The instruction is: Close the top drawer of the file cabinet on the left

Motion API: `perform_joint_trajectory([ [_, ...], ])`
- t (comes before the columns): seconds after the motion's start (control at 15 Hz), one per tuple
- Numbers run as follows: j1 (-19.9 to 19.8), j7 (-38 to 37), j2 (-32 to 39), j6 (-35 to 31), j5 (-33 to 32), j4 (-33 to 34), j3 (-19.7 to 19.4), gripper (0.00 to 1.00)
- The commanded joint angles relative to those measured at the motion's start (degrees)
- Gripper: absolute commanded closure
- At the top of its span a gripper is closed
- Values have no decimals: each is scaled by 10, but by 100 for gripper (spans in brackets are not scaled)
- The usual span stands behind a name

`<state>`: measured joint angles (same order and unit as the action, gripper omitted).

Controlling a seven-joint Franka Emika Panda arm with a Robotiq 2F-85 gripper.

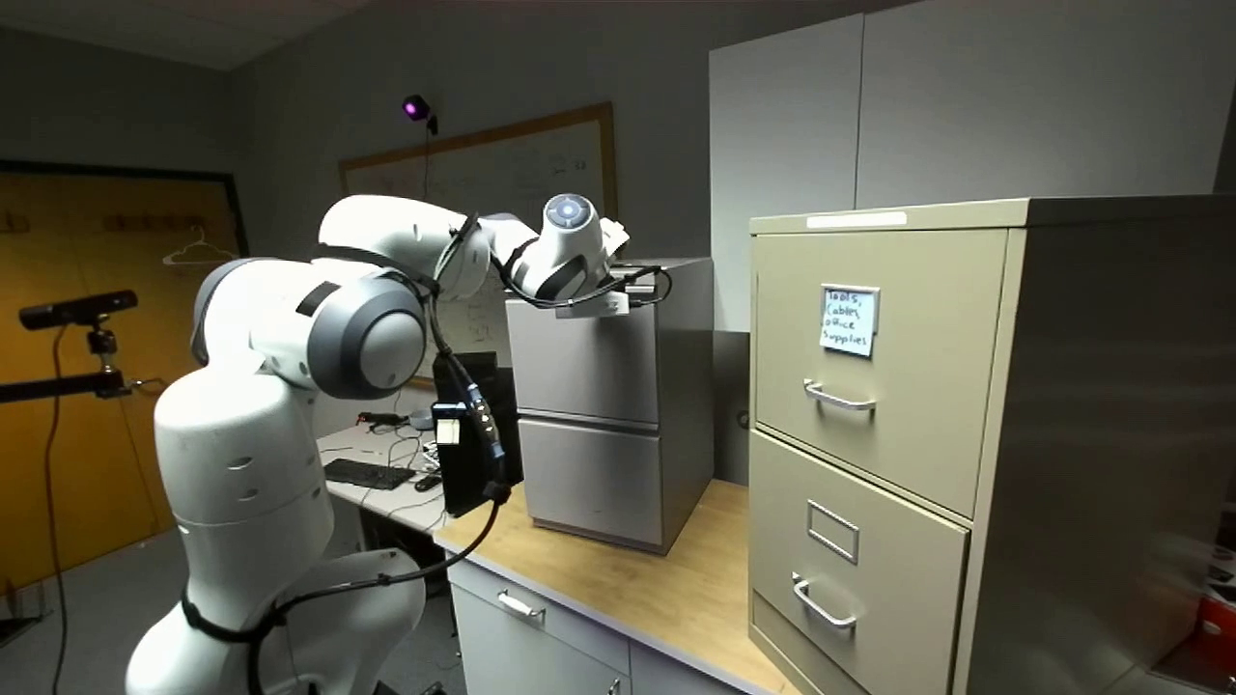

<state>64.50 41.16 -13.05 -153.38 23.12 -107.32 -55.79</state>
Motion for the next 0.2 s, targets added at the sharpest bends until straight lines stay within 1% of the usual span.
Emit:
perform_joint_trajectory([
  [0.0, -37, 48, 53, 60, 82, 49, 4, 85],
  [0.07, -57, 52, 62, 75, 100, 56, 14, 74],
  [0.13, -80, 62, 71, 86, 116, 60, 28, 80],
])
